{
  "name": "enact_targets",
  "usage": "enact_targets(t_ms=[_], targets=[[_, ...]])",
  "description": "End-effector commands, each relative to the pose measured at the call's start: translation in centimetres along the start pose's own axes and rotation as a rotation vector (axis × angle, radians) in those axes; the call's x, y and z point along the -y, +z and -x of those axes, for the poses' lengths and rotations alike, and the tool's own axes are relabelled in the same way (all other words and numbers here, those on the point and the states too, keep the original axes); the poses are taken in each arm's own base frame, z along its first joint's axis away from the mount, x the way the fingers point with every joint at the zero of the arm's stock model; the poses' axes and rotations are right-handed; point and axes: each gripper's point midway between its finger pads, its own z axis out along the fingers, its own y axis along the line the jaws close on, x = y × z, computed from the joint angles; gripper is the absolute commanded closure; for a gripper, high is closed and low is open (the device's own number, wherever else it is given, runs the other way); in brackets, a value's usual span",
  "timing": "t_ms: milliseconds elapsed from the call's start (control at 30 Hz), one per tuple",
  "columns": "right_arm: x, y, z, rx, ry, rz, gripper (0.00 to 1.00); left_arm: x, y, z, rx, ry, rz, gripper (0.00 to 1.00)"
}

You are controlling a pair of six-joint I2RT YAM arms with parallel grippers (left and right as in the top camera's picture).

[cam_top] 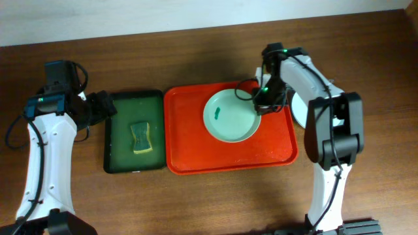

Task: Clean dirty plates on tray and stack at the side
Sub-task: 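Move right gripper to the pale green plate and grip its rim, then grasp the sponge from the black tray with the left gripper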

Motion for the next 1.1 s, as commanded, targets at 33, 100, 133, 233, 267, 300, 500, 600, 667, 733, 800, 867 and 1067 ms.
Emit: enact_targets(t_ms=[33,100,133,233,267,300,500,600,667,733,800,867,1067], targets=[[-1.5,1.5,-1.7,-0.076,-0.114,-0.122,0.96,0.1,-0.4,0.3,0.012,-0.014,-0.009,0.01],[-1.5,1.6,-2.3,-0.097,-0.156,-0.212,0.96,0.1,-0.4,0.3,0.012,-0.014,-0.009,0.01],[-1.8,1.7,-2.4,-0.095,-0.176,-0.240,0.96,0.1,-0.4,0.3,0.012,-0.014,-0.009,0.01],[-2.3,1.7,-1.9,-0.075,-0.193,-0.246,0.96,0.1,-0.4,0.3,0.012,-0.014,-0.009,0.01],[-2.5,1.3,-1.7,-0.067,-0.193,-0.244,0.94,0.1,-0.4,0.3,0.012,-0.014,-0.009,0.01],[-2.6,0.7,-1.4,-0.061,-0.191,-0.244,0.89,0.1,-0.4,0.3,0.012,-0.014,-0.009,0.01],[-5.1,-5.6,-0.6,-0.019,-0.139,-0.201,0.46,0.1,-0.4,0.3,0.012,-0.014,-0.009,0.01],[-4.6,-6.1,-1.1,-0.031,-0.024,-0.197,0.41,0.1,-0.4,0.3,0.012,-0.014,-0.009,0.01],[-5.0,-5.8,-1.4,-0.046,0.008,-0.140,0.40,0.1,-0.4,0.3,0.012,-0.014,-0.009,0.01],[-4.9,-5.1,-2.1,-0.077,0.039,-0.137,0.44,0.1,-0.4,0.3,0.012,-0.014,-0.009,0.01],[-4.5,-3.9,-3.2,-0.127,0.059,-0.148,0.46,0.1,-0.4,0.3,0.012,-0.014,-0.009,0.01],[-3.9,-2.6,-4.3,-0.171,0.074,-0.158,0.46,0.1,-0.4,0.3,0.012,-0.014,-0.009,0.01],[-3.1,1.1,-5.3,-0.200,0.100,-0.140,0.49,0.1,-0.4,0.3,0.012,-0.014,-0.009,0.01]])
